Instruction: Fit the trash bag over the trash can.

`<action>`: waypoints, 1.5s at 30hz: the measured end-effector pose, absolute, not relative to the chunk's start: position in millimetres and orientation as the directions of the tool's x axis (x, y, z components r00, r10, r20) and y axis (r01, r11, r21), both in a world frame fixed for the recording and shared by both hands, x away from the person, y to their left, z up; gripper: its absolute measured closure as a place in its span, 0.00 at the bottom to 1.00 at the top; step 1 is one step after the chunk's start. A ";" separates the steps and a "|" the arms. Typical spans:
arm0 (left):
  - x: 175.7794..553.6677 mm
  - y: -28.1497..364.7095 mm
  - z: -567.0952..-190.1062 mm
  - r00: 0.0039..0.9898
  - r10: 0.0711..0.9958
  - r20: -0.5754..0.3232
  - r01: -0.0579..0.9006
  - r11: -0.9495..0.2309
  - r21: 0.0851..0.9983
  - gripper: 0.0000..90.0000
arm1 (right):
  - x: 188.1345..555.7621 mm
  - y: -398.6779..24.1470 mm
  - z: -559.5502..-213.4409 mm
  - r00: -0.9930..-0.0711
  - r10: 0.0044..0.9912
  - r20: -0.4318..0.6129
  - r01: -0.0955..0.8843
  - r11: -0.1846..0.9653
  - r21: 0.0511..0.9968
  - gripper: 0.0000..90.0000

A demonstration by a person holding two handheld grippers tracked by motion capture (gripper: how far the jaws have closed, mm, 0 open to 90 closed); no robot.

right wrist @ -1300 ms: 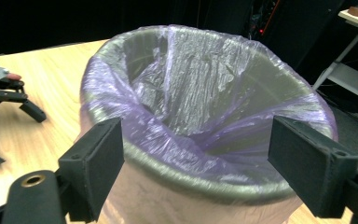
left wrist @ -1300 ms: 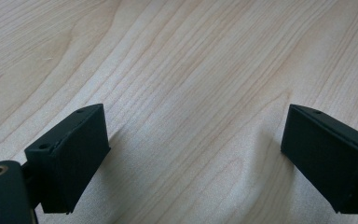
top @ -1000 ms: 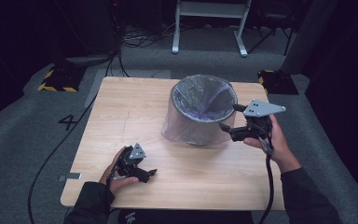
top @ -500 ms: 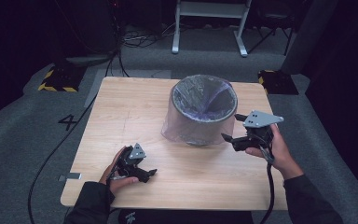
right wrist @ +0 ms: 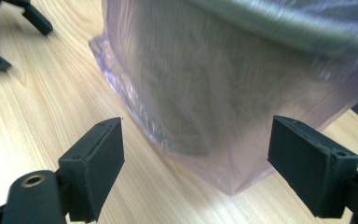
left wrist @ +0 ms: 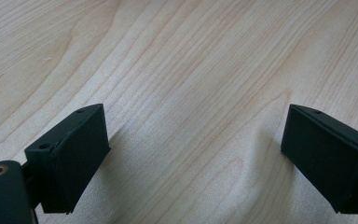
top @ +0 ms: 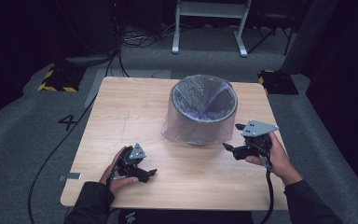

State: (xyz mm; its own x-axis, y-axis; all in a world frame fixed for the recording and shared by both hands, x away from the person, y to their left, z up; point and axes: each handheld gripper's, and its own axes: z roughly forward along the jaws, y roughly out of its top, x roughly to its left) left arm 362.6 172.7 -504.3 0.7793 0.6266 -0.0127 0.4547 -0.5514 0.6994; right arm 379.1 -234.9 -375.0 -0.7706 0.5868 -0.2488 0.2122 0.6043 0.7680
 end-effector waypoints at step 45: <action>362.6 172.6 -504.3 0.779 0.627 -0.012 0.455 -0.551 0.700 0.08 | 357.3 -269.7 -467.1 -0.744 0.636 -0.204 0.378 0.654 0.655 0.21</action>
